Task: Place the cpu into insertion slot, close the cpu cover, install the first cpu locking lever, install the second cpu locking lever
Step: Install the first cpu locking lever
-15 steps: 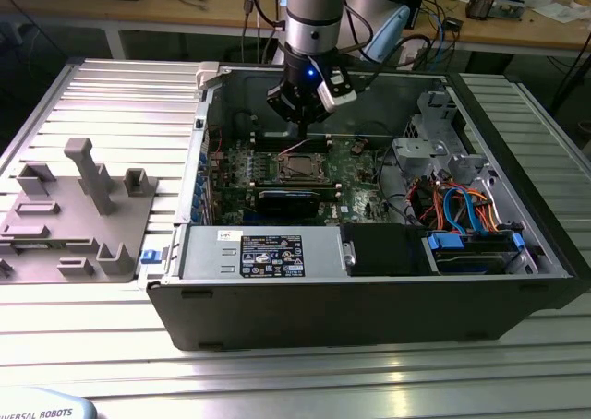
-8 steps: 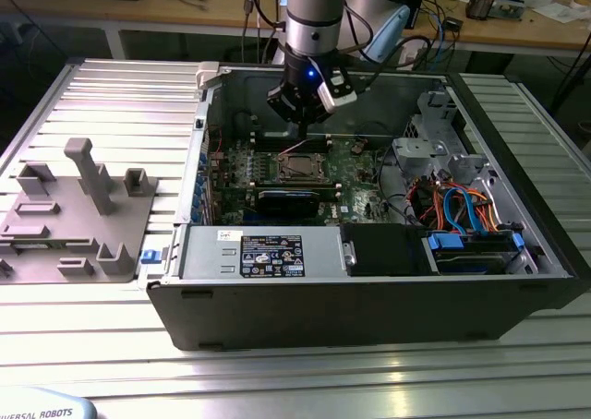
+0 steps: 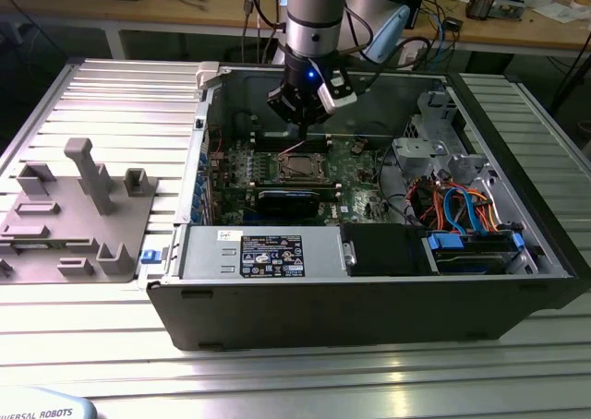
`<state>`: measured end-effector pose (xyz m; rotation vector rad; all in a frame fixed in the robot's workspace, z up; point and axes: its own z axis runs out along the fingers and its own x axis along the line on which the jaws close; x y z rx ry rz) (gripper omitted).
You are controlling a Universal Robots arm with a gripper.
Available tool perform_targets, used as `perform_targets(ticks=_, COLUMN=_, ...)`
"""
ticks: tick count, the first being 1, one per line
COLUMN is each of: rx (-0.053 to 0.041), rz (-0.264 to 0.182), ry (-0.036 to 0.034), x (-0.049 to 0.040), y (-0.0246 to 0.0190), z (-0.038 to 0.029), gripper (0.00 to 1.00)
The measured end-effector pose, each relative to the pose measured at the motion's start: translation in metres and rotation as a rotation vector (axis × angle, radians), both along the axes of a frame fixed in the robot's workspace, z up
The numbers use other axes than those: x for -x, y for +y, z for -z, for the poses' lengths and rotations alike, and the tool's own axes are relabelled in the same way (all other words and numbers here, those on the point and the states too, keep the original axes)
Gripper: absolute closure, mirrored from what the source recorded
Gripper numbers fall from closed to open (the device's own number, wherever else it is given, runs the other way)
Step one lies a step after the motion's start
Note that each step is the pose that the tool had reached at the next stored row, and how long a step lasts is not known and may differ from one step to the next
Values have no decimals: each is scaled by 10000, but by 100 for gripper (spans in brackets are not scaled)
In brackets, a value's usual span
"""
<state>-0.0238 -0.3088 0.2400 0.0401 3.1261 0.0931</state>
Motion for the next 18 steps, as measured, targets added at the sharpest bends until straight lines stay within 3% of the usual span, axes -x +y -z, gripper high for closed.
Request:
perform_targets(ticks=12, rx=0, rz=0, ry=0, x=-10, y=0, z=23, gripper=89)
perform_targets(ticks=18, rx=0, rz=0, ry=-1, x=-38, y=0, z=66, gripper=89)
